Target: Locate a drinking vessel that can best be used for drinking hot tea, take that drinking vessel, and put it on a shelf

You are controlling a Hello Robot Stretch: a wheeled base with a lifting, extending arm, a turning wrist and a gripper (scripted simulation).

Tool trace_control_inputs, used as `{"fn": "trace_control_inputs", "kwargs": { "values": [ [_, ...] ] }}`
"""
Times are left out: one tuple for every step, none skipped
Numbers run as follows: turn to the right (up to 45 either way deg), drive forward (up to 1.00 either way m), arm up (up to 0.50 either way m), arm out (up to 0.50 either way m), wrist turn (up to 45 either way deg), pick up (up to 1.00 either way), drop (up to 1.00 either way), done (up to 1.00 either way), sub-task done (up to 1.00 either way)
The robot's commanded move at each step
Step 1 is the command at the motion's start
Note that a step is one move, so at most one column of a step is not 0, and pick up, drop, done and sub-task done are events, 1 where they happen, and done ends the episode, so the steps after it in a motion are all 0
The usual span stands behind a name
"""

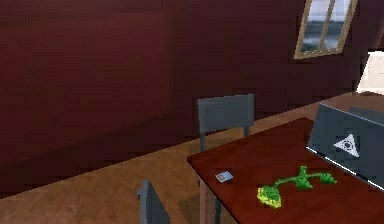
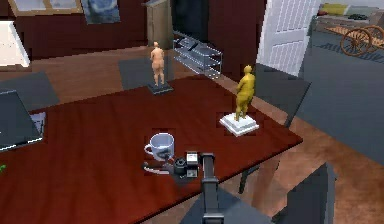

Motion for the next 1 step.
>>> {"fn": "trace_control_inputs", "kwargs": {
  "values": [
    [0.0,0.0,0.1,0.0,0.0,0.0,0.0,0.0,0.0]
  ]
}}
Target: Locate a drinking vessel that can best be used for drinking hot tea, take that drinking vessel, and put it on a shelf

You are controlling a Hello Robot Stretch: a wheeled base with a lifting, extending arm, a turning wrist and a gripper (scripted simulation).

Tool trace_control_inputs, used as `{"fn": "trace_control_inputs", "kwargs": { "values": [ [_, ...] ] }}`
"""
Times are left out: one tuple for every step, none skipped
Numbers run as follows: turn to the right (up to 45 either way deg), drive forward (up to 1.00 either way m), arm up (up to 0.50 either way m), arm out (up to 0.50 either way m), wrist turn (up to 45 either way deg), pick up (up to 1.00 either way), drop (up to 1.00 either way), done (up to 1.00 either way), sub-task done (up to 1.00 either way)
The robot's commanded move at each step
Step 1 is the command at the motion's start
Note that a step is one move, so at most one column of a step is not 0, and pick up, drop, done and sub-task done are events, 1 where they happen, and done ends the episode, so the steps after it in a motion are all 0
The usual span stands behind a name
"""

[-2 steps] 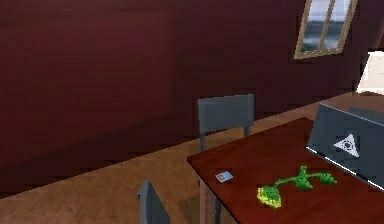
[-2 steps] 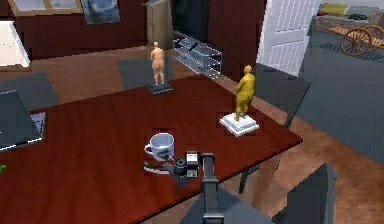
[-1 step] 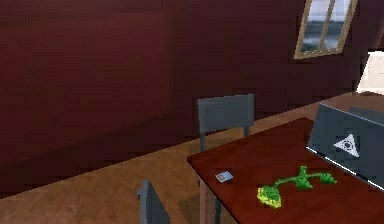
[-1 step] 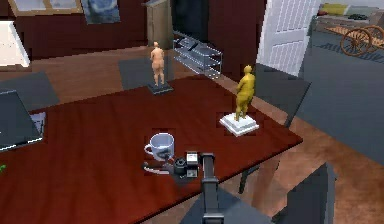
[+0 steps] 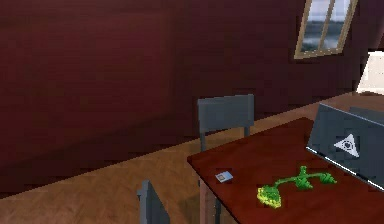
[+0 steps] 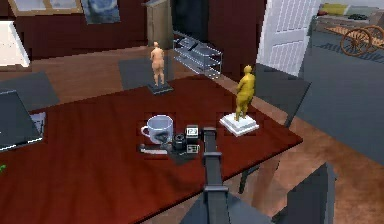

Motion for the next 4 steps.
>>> {"fn": "trace_control_inputs", "kwargs": {
  "values": [
    [0.0,0.0,0.22,0.0,0.0,0.0,0.0,0.0,0.0],
    [0.0,0.0,0.0,0.0,-45.0,0.0,0.0,0.0,0.0],
    [0.0,0.0,0.0,0.0,-45.0,0.0,0.0,0.0,0.0],
    [0.0,0.0,0.0,0.0,-3.0,0.0,0.0,0.0,0.0]
  ]
}}
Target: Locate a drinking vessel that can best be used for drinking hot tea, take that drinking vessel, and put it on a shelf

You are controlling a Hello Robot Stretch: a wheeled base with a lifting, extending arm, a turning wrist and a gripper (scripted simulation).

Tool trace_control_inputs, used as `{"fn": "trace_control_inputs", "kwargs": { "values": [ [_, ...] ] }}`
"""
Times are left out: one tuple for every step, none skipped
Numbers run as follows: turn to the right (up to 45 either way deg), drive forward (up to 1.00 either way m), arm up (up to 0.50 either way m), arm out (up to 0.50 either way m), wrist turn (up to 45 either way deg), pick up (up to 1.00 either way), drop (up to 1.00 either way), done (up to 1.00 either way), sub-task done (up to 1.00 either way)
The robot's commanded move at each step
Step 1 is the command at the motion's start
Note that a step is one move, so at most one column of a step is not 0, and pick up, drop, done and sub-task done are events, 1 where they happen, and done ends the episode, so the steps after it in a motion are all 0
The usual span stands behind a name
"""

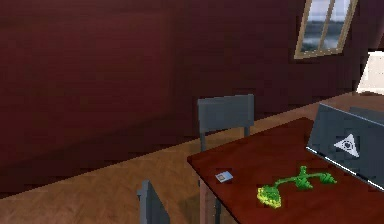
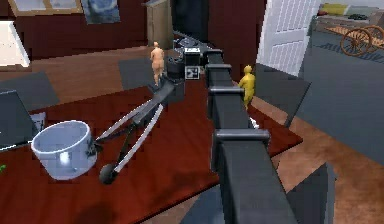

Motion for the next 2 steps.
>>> {"fn": "trace_control_inputs", "kwargs": {
  "values": [
    [0.0,0.0,0.0,-0.32,0.0,0.0,0.0,0.0,0.0],
    [-45.0,0.0,0.0,0.0,0.0,0.0,0.0,0.0,0.0]
  ]
}}
